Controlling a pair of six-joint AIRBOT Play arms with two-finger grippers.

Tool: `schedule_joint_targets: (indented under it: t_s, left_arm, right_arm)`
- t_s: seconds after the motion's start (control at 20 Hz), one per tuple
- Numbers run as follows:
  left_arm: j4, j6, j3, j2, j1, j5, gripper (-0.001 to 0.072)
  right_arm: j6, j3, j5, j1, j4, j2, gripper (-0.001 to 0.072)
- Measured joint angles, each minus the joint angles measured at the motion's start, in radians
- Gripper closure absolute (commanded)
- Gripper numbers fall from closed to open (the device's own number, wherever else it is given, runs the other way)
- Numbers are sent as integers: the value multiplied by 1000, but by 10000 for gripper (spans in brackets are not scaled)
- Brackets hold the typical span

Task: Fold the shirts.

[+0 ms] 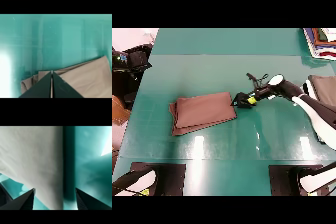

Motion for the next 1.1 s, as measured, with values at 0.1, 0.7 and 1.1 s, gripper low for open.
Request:
schedule_joint_targets:
  t_s: [0.1,0.7,1.1]
  left_arm:
    - [-1,0,0,0,0,0,684]
    - [-35,5,0,0,-43,-43,684]
    - [-44,16,0,0,-282,16,684]
  right_arm:
    - [-7,56,8,41,26,-61,200]
    - [-10,249,-72,6,-15,-58,699]
    - [70,254,-83,-497,-262,232,699]
